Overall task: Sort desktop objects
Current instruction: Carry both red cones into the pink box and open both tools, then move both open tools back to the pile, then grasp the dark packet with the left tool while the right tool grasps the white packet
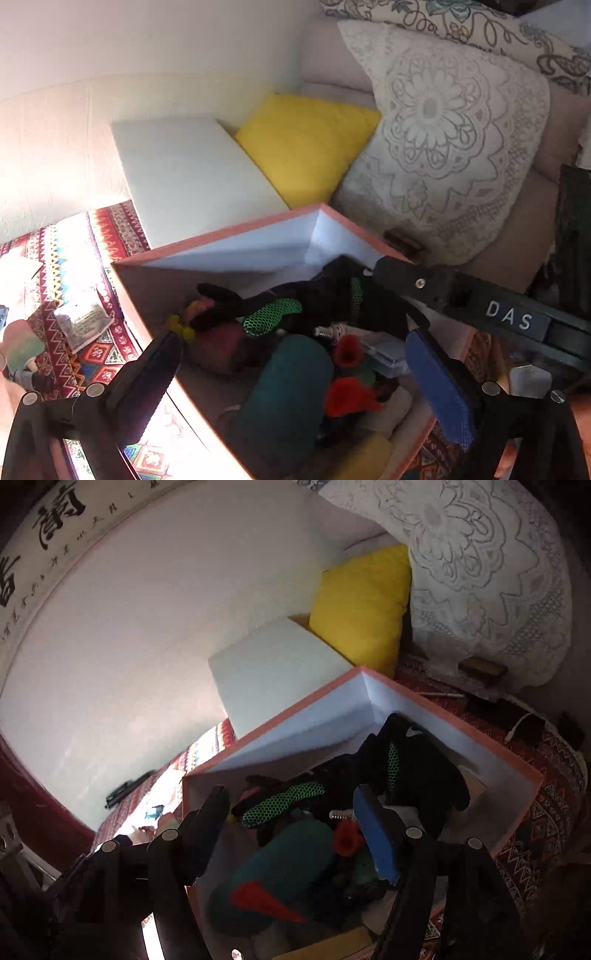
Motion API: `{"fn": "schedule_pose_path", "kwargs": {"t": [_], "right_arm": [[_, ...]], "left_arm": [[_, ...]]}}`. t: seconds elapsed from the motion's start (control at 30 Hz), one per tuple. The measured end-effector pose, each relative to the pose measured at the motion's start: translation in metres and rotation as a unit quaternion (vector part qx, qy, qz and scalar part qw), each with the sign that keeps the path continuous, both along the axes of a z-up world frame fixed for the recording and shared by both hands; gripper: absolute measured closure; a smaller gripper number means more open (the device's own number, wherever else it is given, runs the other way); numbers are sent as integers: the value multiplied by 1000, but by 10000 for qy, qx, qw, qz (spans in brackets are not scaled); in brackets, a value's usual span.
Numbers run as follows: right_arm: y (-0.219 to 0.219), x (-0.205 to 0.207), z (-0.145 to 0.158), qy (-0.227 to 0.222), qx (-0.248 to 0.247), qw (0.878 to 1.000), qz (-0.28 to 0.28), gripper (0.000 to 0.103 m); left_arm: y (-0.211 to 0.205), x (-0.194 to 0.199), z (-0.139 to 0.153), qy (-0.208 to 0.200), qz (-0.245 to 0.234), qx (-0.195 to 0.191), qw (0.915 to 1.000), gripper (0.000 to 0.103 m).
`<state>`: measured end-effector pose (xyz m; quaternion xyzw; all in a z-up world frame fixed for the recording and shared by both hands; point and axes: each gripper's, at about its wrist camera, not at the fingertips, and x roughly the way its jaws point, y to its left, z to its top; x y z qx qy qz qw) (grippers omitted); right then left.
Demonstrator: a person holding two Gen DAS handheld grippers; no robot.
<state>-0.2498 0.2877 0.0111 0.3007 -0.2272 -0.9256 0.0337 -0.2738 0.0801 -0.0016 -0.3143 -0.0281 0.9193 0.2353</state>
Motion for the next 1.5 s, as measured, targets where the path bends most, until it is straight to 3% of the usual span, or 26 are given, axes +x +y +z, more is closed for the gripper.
{"fn": "schedule_pose_path", "kwargs": {"t": [0.27,0.57,0.7,0.83,0.93,1.03,1.1,1.17,1.23,1.33,1.43,1.5], "right_arm": [[-21,-2,2,0,183,9998,92,29],[-94,-8,10,171,403,9968,666,29],[-141,-12,5,105,498,9925,1115,28],[-188,-22,-9,-165,431,9861,1596,28],[-226,-39,-22,-462,738,9793,1826,28],[-273,-73,-40,-824,1667,9607,2062,23],[-303,-98,-53,-1062,2373,9420,2121,21],[-325,-127,-69,-1195,2901,9260,2100,20],[-339,-160,-88,-1437,3188,9121,2141,16],[-356,-206,-116,-1874,3459,8931,2180,14],[-367,-243,-137,-2176,3345,8863,2351,14],[-376,-259,-154,-2318,3587,8731,2352,11]], "left_arm": [[-39,16,-3,-6,303,56,9995,3],[-117,45,-15,-67,985,-141,9950,3],[-185,51,-22,-226,1625,-143,9864,3],[-262,52,-27,-444,2286,-76,9725,3],[-311,47,-25,-535,2678,-138,9619,3],[-345,25,-15,-644,2863,-409,9551,3],[-360,0,-6,-735,2920,-686,9511,3],[-370,-33,-3,-952,2791,-756,9525,3],[-375,-70,-4,-1232,2583,-749,9553,3],[-369,-134,-31,-1756,2239,-970,9537,3],[-358,-195,-68,-2265,1924,-1385,9447,3],[-347,-228,-97,-2456,1803,-1794,9354,3]]}}
